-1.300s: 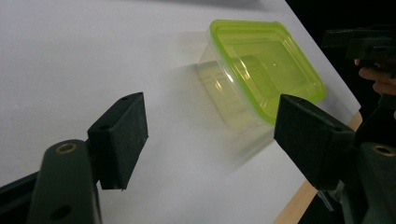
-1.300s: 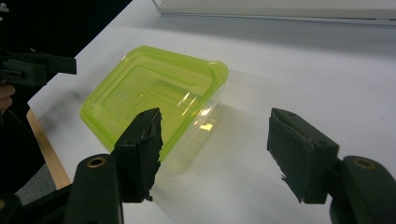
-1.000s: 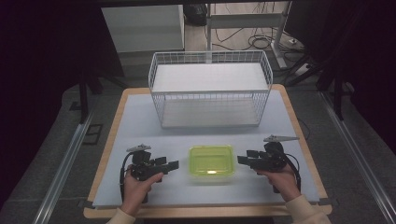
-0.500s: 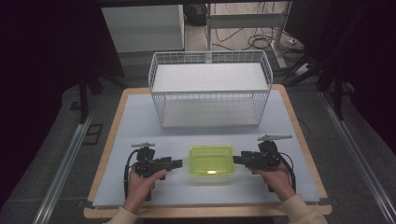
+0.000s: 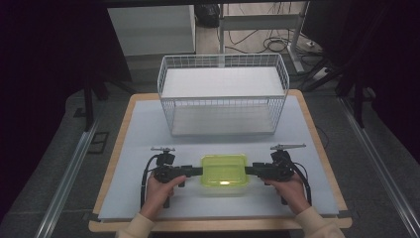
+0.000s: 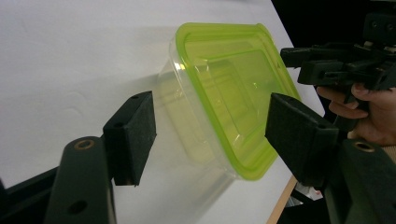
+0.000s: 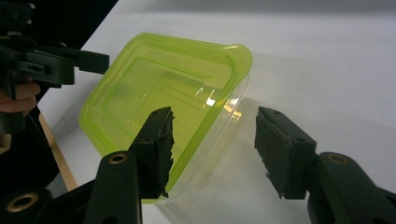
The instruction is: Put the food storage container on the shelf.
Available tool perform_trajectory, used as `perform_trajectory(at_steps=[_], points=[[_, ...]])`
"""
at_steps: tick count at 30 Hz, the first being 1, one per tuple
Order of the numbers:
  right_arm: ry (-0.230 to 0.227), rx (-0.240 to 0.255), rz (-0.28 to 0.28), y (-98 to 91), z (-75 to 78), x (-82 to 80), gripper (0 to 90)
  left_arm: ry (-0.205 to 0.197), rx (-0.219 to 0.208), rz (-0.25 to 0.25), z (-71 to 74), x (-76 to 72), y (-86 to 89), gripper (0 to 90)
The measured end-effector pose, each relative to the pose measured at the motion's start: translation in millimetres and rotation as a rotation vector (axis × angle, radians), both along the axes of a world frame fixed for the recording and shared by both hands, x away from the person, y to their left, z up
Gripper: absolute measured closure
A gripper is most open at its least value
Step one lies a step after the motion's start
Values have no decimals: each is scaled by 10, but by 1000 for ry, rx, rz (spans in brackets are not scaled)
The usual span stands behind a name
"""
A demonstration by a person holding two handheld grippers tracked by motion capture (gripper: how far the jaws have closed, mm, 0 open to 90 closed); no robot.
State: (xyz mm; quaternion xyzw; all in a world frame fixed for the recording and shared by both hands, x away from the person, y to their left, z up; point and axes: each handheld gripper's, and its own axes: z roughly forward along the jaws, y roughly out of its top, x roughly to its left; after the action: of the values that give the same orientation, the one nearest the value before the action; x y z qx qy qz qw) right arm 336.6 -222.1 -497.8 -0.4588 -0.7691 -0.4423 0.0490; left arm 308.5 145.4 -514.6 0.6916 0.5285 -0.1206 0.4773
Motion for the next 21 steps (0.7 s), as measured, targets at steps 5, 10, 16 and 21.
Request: perform_trajectory(at_steps=[5,10,16,21], points=[[20,18,-8,-6,-23,15,510,23,-27,-18,-44,55,-49,396],[39,33,1,30,-68,23,570,33,-40,-37,-76,82,-90,455],[76,46,10,63,-115,29,670,54,-33,-47,-119,80,-103,604],[107,66,12,77,-130,28,706,49,-20,-42,-135,56,-120,717]])
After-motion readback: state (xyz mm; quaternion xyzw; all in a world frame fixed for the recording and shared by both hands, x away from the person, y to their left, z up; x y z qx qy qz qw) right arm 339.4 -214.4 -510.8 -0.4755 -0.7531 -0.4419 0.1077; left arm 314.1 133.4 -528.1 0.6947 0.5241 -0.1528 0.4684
